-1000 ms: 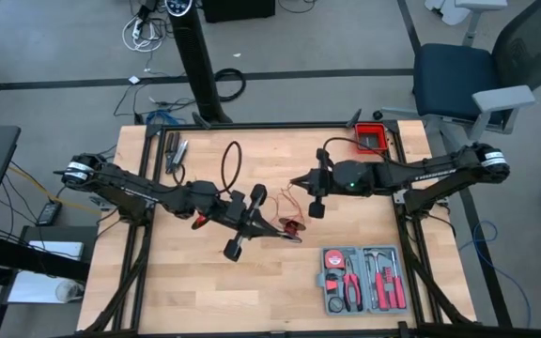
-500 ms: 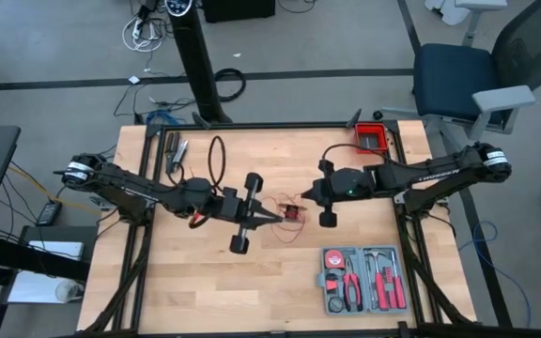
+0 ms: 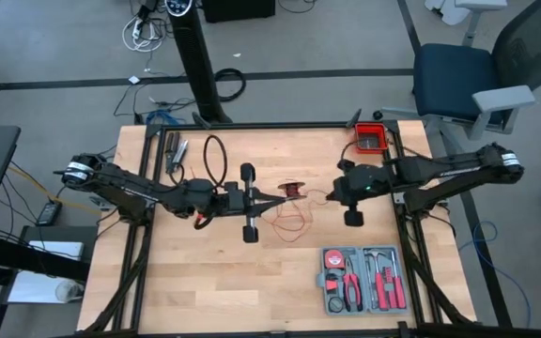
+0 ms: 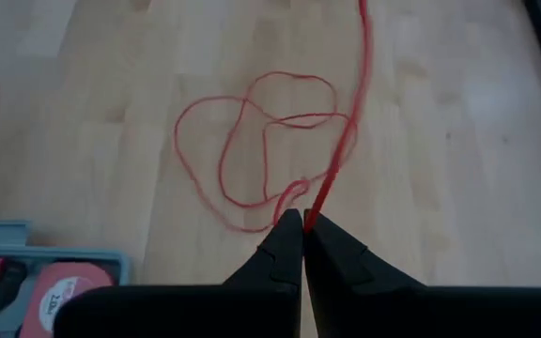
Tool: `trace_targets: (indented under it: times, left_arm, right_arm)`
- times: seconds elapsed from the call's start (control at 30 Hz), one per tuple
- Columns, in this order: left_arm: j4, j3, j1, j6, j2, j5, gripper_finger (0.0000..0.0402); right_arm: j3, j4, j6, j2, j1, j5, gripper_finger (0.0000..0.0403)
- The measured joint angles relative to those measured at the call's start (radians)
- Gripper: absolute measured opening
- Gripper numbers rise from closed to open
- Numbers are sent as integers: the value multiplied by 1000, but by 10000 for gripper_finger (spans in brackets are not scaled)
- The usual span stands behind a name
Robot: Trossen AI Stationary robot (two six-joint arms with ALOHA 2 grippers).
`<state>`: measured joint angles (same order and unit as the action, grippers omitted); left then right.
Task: Coil cords
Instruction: Uncoil the wire
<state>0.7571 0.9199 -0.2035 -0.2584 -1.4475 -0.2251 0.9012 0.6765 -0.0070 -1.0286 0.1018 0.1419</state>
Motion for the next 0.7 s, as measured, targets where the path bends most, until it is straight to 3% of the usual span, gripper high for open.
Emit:
trace_targets:
  times: [0.33,0.7]
  left_arm:
    - [-103,0,-1,6,0,-107,3]
    - [-335,0,-1,66,0,-175,3]
  right_arm:
    - [0,41,12,233,12,3,4]
    - [0,-91,-87,380,29,20,4]
